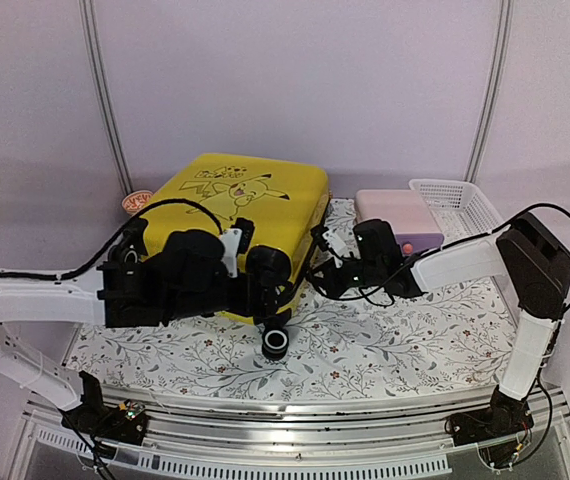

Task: Open, take out, and arrange the luggage
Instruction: Hold the wheels of the luggage, then unzip the zipper of the luggage.

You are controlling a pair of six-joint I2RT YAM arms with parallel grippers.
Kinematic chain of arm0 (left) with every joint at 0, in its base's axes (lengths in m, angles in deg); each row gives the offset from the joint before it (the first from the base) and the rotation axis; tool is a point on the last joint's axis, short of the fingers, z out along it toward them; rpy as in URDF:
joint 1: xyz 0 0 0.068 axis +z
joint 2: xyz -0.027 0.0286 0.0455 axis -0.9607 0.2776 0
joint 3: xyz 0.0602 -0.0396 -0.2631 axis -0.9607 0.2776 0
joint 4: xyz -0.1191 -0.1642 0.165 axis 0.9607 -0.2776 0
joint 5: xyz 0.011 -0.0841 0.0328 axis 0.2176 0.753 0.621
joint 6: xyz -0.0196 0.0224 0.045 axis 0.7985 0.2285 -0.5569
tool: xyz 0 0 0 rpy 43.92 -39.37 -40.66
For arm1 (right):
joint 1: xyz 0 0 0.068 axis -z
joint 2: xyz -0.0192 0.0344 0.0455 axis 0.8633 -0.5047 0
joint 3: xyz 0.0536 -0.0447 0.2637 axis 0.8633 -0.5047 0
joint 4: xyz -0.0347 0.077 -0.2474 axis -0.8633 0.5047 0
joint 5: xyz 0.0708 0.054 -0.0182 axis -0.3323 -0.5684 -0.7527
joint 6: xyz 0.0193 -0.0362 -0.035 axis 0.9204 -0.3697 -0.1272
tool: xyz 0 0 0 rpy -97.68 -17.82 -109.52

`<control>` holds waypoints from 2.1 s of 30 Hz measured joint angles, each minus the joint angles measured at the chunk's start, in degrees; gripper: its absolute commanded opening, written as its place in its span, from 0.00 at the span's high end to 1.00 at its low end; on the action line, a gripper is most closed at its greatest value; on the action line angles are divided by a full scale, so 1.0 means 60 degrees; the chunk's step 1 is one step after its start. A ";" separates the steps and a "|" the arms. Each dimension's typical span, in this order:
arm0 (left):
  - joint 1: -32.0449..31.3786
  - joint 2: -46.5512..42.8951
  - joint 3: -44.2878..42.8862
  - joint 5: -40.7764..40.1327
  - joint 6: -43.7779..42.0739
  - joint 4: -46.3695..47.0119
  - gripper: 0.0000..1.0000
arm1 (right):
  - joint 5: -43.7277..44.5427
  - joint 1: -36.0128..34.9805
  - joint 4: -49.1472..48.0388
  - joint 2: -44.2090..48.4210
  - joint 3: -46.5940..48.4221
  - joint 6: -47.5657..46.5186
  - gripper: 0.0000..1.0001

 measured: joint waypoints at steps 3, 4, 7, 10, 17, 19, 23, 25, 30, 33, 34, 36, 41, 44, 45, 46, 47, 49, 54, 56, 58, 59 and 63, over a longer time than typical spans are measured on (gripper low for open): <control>-0.0441 0.1315 -0.1410 -0.1129 0.0233 -0.1585 0.02 | 0.0069 0.0007 0.0171 -0.0015 0.0117 -0.0215 0.98; -0.0572 0.1818 -0.1927 -0.1402 0.0364 -0.2175 0.03 | 0.0084 0.0007 0.0215 -0.0022 0.0142 -0.0273 0.98; -0.0907 0.3089 -0.3111 -0.2120 0.0790 -0.3595 0.06 | 0.0124 0.0007 0.0317 -0.0051 0.0240 -0.0426 0.98; -0.1045 0.3566 -0.3479 -0.2583 0.1122 -0.4481 0.11 | 0.0153 0.0025 0.0379 -0.0066 0.0280 -0.0561 0.98; -0.0856 0.2608 -0.2499 -0.2310 0.1716 -0.4809 0.21 | 0.0164 0.0033 0.0583 -0.0076 0.0415 -0.0867 0.98; -0.0736 0.2029 -0.1942 -0.2011 0.1774 -0.4466 0.24 | 0.0164 0.0033 0.0685 -0.0102 0.0488 -0.0980 0.98; -0.0423 0.1060 -0.1133 -0.1439 0.1876 -0.3723 0.07 | 0.0219 0.0044 0.0907 -0.0237 0.0769 -0.1213 0.98; -0.0353 0.0940 -0.1060 -0.1297 0.1847 -0.3541 0.03 | 0.0233 0.0076 0.1027 -0.0280 0.0863 -0.1300 0.98; -0.0313 0.1013 -0.1144 -0.1042 0.1687 -0.3231 0.10 | 0.0306 0.0149 0.1246 -0.0310 0.1013 -0.1472 0.98; -0.0299 0.1249 -0.1341 -0.0922 0.1636 -0.3213 0.24 | 0.0321 0.0168 0.1268 -0.0317 0.1031 -0.1497 0.98; -0.0291 0.1326 -0.1384 -0.0878 0.1610 -0.3202 0.40 | 0.0321 0.0168 0.1268 -0.0317 0.1031 -0.1501 0.98; -0.0270 0.1446 -0.1432 -0.0849 0.1599 -0.3228 0.77 | 0.0321 0.0168 0.1271 -0.0317 0.1035 -0.1501 0.98; -0.0240 0.1698 -0.1861 -0.0878 0.1413 -0.3789 0.94 | 0.0353 0.0200 0.1315 -0.0317 0.1045 -0.1588 0.98; -0.0244 0.1872 -0.2142 -0.0871 0.1359 -0.4131 0.95 | 0.0324 0.0273 0.1432 -0.0397 0.1188 -0.1745 0.98; -0.0240 0.1880 -0.2153 -0.0856 0.1330 -0.4164 0.95 | 0.0284 0.0321 0.1486 -0.0444 0.1257 -0.1810 0.98; -0.0237 0.1876 -0.2153 -0.0841 0.1297 -0.4182 0.94 | 0.0240 0.0386 0.1581 -0.0506 0.1373 -0.1865 0.98; -0.0237 0.1861 -0.2146 -0.0798 0.1253 -0.4189 0.93 | 0.0160 0.0488 0.1705 -0.0590 0.1559 -0.1934 0.98; -0.0222 0.1752 -0.2062 -0.0637 0.1173 -0.4207 0.92 | -0.0007 0.0718 0.1985 -0.0780 0.1938 -0.2069 0.98; -0.0175 0.0688 -0.1286 -0.0299 0.1067 -0.4204 0.91 | -0.0106 0.1381 0.2492 -0.1486 0.3133 -0.2350 0.98; -0.0149 0.0091 -0.0954 -0.0262 0.1104 -0.4207 0.91 | -0.0168 0.1668 0.2619 -0.1759 0.3668 -0.2459 0.98; -0.0153 -0.0721 -0.0579 -0.0189 0.1184 -0.4386 0.90 | -0.0240 0.1807 0.2849 -0.2004 0.4084 -0.2499 0.98; -0.0157 -0.1195 -0.0393 -0.0153 0.1249 -0.4521 0.90 | -0.0288 0.1854 0.3024 -0.2138 0.4317 -0.2532 0.98; -0.0149 -0.2812 0.0189 -0.0138 0.1461 -0.4911 0.90 | -0.0484 0.2065 0.3690 -0.2630 0.5286 -0.2601 0.98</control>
